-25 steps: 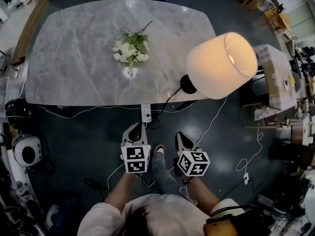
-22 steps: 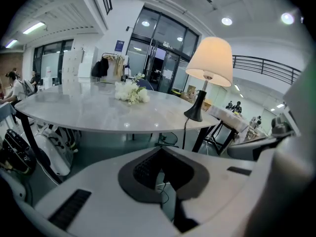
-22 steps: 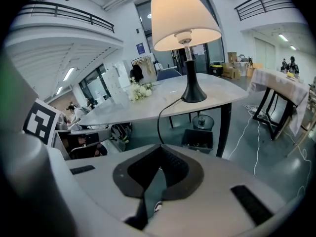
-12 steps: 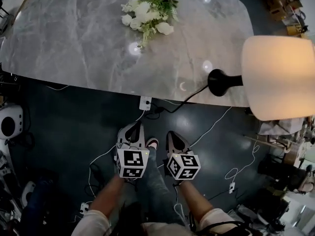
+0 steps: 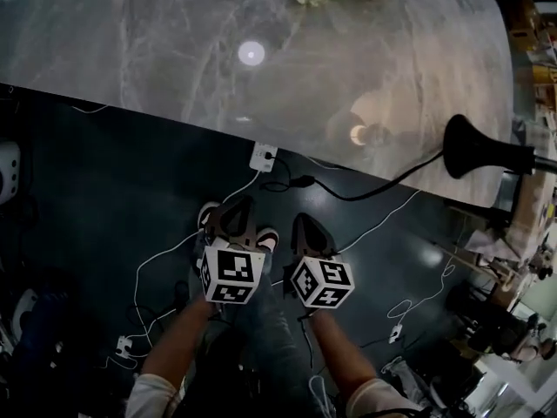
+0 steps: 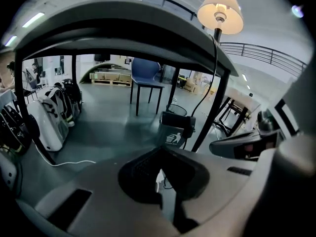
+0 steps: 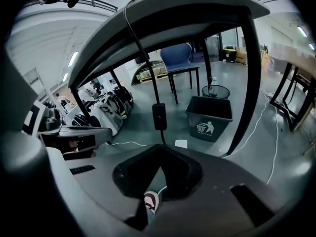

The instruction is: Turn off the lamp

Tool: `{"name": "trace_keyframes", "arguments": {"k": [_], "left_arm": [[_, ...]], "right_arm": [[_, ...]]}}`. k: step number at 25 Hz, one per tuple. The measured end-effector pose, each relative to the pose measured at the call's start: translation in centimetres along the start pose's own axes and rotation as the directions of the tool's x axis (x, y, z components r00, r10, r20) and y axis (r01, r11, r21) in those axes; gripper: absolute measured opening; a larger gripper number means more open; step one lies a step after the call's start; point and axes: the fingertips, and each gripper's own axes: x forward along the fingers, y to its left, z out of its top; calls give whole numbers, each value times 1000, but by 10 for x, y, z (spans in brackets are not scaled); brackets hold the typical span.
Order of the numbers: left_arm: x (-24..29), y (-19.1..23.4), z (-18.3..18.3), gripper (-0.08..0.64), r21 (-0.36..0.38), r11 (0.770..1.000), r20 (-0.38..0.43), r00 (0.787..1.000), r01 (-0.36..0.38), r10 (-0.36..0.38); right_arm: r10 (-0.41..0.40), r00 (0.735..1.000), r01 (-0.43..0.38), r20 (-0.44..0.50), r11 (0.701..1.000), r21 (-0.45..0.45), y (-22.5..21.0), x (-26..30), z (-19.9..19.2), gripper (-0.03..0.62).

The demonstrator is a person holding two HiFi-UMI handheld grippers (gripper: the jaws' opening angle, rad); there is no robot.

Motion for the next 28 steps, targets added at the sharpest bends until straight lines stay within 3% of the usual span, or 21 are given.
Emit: {"name": "trace_keyframes", "arguments": {"k": [10, 13, 28], "left_arm": [[21, -7, -24, -3, 47, 999, -19, 1000, 20, -19], [21, -6, -27, -3, 45, 999, -23, 1000, 18, -17], [25, -4, -28, -3, 74, 997, -35, 999, 21, -19]], "right_arm": [[19, 1000, -19, 16, 1000, -25, -5, 47, -15, 3], [20, 1000, -20, 11, 999, -34, -5, 56, -12, 57], [-2, 1000, 2, -25, 999, -37, -9, 84, -12, 64]]}}
